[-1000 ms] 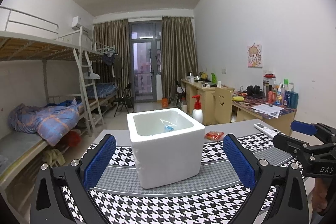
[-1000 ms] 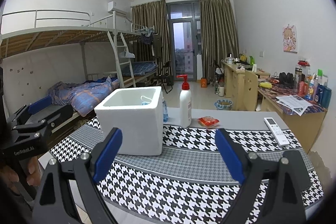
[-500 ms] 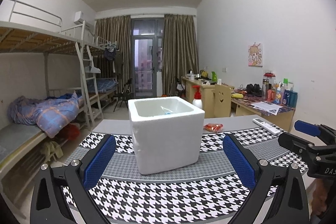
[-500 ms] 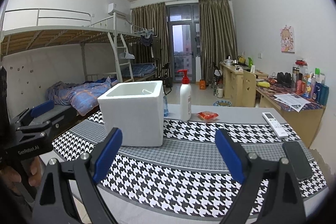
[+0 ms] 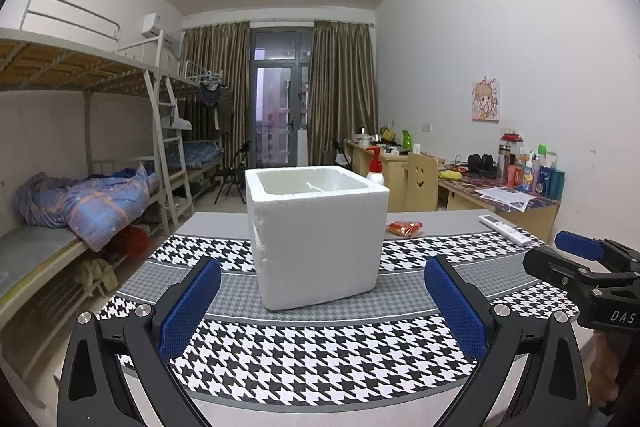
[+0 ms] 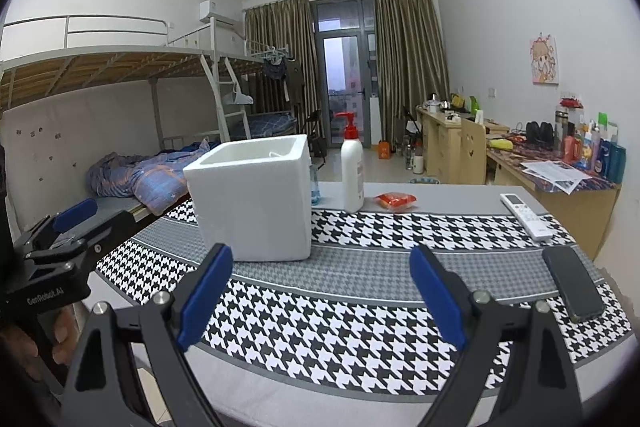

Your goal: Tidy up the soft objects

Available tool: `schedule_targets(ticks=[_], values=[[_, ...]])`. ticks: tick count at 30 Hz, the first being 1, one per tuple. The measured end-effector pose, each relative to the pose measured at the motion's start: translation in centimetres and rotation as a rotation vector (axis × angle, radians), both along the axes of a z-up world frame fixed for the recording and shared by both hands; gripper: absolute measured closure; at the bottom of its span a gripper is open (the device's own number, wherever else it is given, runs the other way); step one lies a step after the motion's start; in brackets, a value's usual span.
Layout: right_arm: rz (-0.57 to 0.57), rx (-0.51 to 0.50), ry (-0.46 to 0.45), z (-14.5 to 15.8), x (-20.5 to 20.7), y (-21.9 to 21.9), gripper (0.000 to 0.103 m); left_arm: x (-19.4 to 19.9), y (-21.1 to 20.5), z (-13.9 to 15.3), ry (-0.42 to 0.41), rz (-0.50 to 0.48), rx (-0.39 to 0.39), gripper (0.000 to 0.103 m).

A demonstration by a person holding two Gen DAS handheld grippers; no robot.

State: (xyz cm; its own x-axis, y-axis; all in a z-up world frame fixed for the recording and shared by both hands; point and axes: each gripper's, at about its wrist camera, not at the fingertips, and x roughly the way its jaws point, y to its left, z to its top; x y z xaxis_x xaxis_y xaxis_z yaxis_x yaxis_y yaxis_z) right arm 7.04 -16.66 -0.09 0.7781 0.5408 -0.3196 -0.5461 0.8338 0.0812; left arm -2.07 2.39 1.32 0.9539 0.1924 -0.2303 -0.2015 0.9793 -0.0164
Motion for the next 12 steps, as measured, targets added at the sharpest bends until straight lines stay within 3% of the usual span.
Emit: schedule_targets(ticks=[12], values=[[0.005,-0.008,0.004,-0.39,-0.09,0.09,0.010,-0.07,-0.09,-0.23,0.005,-0.008,0.001,0.001]])
